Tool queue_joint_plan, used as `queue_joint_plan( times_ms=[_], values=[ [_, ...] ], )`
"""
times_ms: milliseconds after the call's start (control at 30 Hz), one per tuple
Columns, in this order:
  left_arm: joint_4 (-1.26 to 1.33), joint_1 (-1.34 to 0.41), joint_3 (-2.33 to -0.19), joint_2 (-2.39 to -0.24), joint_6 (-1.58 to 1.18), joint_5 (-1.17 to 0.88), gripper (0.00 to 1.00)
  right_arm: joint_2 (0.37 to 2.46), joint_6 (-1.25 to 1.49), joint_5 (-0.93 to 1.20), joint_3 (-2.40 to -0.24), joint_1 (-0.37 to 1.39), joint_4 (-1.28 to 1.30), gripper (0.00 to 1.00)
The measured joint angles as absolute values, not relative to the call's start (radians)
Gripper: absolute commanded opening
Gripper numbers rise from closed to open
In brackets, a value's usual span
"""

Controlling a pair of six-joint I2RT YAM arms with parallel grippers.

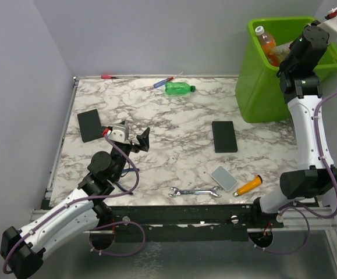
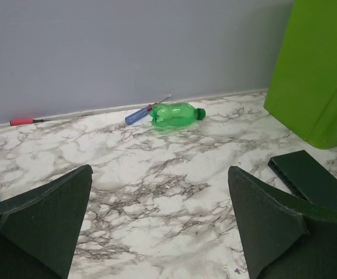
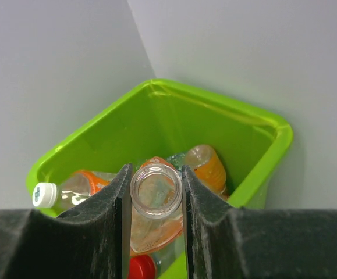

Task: Put the plastic bottles in the bin
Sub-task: Place the plastic bottle in the trash bin.

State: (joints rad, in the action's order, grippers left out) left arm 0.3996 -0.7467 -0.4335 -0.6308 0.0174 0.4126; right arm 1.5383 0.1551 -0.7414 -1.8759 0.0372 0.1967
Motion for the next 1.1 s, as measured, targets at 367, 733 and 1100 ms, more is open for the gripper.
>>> queue_joint_plan(
  times_ms=[367, 733, 1100],
  values=[
    [0.395, -0.747, -0.434, -0.656, 0.018, 0.413, 0.99, 1.701, 0.062, -0.800, -1.977, -0.005, -0.023, 0.00],
    [0.394, -0.747, -0.434, -0.641, 0.016, 0.412, 0.99, 1.760, 0.033, -0.820, -2.150, -0.102, -0.077, 0.00],
    [0.394, -0.748, -0.434, -0.659, 0.015, 0.411, 0.99, 1.781, 0.237, -0.618, -1.946, -0.104, 0.125, 0.83]
  ],
)
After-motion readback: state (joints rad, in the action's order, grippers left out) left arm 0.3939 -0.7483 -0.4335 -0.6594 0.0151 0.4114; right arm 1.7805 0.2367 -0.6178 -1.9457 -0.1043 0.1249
